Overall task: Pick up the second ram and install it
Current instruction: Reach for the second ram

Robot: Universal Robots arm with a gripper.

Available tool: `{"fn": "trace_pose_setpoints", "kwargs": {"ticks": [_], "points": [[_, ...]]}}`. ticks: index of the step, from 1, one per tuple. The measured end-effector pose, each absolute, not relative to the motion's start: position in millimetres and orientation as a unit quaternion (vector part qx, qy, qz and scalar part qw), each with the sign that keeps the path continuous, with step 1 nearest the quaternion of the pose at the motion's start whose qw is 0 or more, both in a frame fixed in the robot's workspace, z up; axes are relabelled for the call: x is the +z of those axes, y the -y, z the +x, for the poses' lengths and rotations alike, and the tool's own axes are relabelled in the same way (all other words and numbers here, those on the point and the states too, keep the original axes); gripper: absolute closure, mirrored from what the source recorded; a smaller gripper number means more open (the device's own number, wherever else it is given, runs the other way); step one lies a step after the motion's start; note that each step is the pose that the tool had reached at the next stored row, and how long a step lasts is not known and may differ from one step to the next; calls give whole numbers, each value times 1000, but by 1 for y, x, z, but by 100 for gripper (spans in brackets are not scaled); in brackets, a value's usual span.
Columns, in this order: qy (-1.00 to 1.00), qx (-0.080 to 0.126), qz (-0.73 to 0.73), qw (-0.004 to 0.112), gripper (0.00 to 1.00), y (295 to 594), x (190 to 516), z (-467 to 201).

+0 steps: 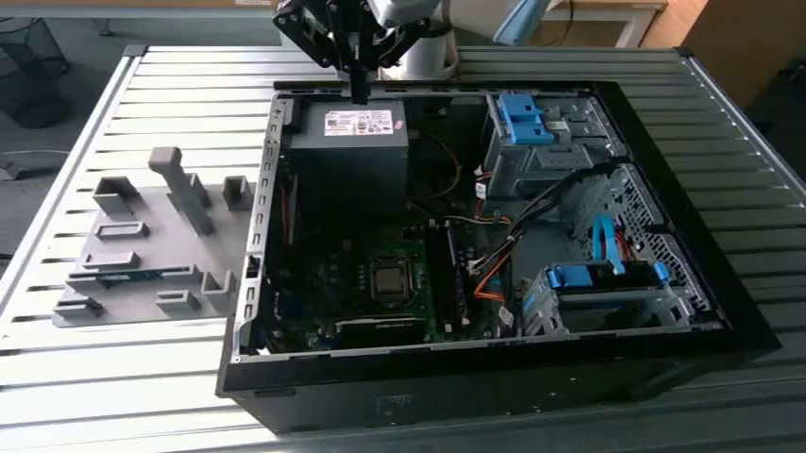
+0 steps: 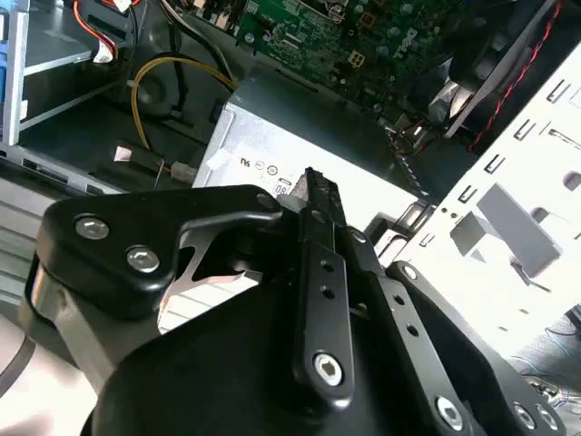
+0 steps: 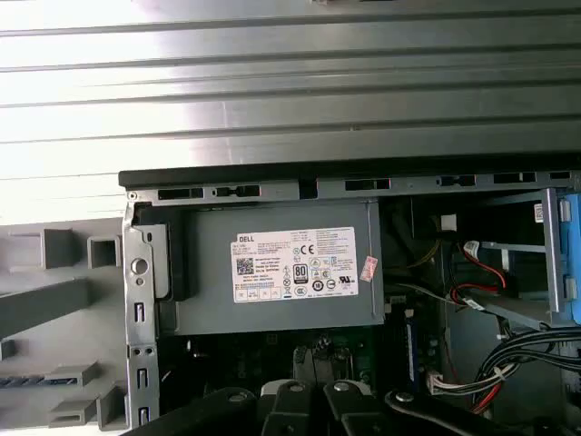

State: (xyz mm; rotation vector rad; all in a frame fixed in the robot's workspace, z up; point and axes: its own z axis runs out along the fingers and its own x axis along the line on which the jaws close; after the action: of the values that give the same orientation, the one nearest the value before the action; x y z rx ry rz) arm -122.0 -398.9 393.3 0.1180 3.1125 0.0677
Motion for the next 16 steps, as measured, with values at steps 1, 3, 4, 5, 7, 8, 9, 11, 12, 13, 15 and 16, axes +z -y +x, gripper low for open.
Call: {"fn": "trace_pose_setpoints", "kwargs": {"ticks": [1,3,4,5,7,8,9,11,12,13,15,16], "points": [[-999,22,38,13,89,399,393,-122],[-999,22,38,13,89,399,393,-122],[-999,22,38,13,89,399,393,-122],[-999,22,38,13,89,399,393,-122],[-999,22,38,13,89,399,393,-123],[-999,22,38,13,89,399,393,-123],[-999,22,38,13,89,399,393,-123],[-999,22,38,13,89,399,393,-124],[-999,22,38,13,89,399,393,-125],[-999,22,38,13,89,399,393,-125],[-999,22,38,13,89,399,393,-126],[-999,22,38,13,89,399,393,-126]]}}
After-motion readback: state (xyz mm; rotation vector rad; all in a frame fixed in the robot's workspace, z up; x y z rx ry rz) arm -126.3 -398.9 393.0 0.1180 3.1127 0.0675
